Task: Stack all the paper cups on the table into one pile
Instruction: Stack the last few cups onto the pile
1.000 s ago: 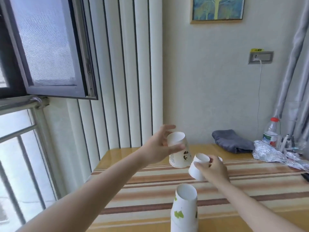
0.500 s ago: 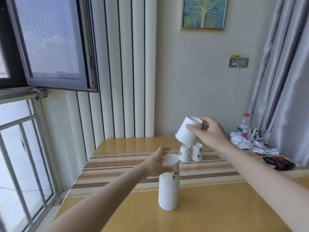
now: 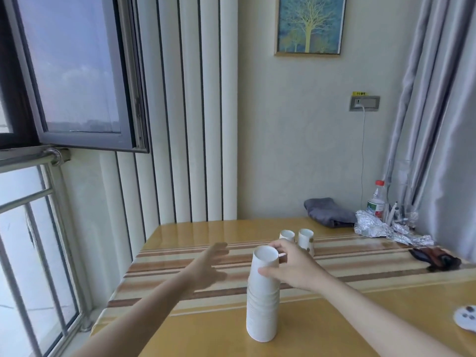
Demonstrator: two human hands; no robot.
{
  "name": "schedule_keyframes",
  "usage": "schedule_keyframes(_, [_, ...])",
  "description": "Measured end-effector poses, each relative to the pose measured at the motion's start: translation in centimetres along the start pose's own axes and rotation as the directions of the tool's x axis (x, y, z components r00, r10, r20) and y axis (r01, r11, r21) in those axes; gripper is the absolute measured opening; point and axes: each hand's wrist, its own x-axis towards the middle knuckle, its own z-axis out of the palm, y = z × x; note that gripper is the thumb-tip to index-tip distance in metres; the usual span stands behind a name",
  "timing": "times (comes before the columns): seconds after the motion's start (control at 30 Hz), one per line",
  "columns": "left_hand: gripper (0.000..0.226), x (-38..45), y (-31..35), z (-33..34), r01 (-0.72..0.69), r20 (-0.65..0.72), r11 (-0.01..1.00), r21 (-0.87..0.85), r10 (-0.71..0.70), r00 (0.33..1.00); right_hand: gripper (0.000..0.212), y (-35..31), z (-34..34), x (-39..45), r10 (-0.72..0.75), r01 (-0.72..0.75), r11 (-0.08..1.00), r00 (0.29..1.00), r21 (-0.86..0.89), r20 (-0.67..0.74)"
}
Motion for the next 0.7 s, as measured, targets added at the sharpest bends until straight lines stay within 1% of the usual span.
schedule_keyframes(0.07, [0.065,1.3,-0.1,-0.7,0.025,-0.070,0.999,-0.030,-0.027,0.997,0.062,0.7,-0.3,0.2,0.026,-0.023,0.999,0.993,-0.032,0.112])
schedule_keyframes(0.13, [0.058,3.1,0.1,-1.0,0.027,-0.111,0.999,-0.032,-0.030,0.993,0.073,1.7,-1.5,0.9,0.064,-0.065,0.998,0.969,-0.003,0.240])
schedule_keyframes(0.17, [0.057,4.2,0.2,-1.0,0.021,-0.121,0.999,-0.028,-0.024,0.992,0.080,2.4,-2.4,1.5,0.077,-0.087,0.996,0.954,0.022,0.291])
schedule_keyframes(0.23, [0.061,6.8,0.7,-0.6,0.007,-0.135,1.000,-0.010,-0.008,0.991,0.089,4.0,-4.2,3.1,0.103,-0.109,0.994,0.939,0.001,0.329])
schedule_keyframes(0.3, [0.078,10.0,1.1,0.2,0.003,-0.126,1.000,-0.027,-0.007,0.992,0.085,6.0,-5.8,5.1,0.132,-0.116,0.991,0.950,-0.073,0.282])
schedule_keyframes(0.37, [0.098,13.2,1.4,1.4,0.004,-0.089,0.997,-0.073,-0.010,0.996,0.069,8.5,-7.1,7.6,0.169,-0.158,0.984,0.971,-0.078,0.172])
schedule_keyframes(0.43, [0.111,16.4,1.8,3.0,0.008,-0.039,0.996,-0.087,-0.012,0.999,0.060,11.0,-8.2,10.0,0.203,-0.200,0.977,0.978,-0.069,0.043])
schedule_keyframes(0.5, [0.116,19.6,1.9,5.0,0.019,0.017,0.999,-0.038,-0.018,1.000,0.061,13.3,-9.0,12.4,0.233,-0.241,0.964,0.970,-0.113,-0.074])
schedule_keyframes(0.57, [0.118,22.6,1.7,7.2,0.016,0.080,1.000,0.012,-0.017,0.997,0.066,15.3,-9.5,14.4,0.235,-0.256,0.952,0.962,-0.167,-0.136])
schedule_keyframes(0.63, [0.116,25.4,1.4,9.3,-0.012,0.128,0.998,0.054,0.005,0.992,0.072,16.8,-9.6,16.4,0.218,-0.246,0.942,0.966,-0.231,-0.139])
schedule_keyframes(0.7, [0.111,27.8,0.8,11.3,-0.040,0.140,0.995,0.090,0.027,0.990,0.077,18.3,-9.4,18.2,0.230,-0.255,0.931,0.966,-0.261,-0.121])
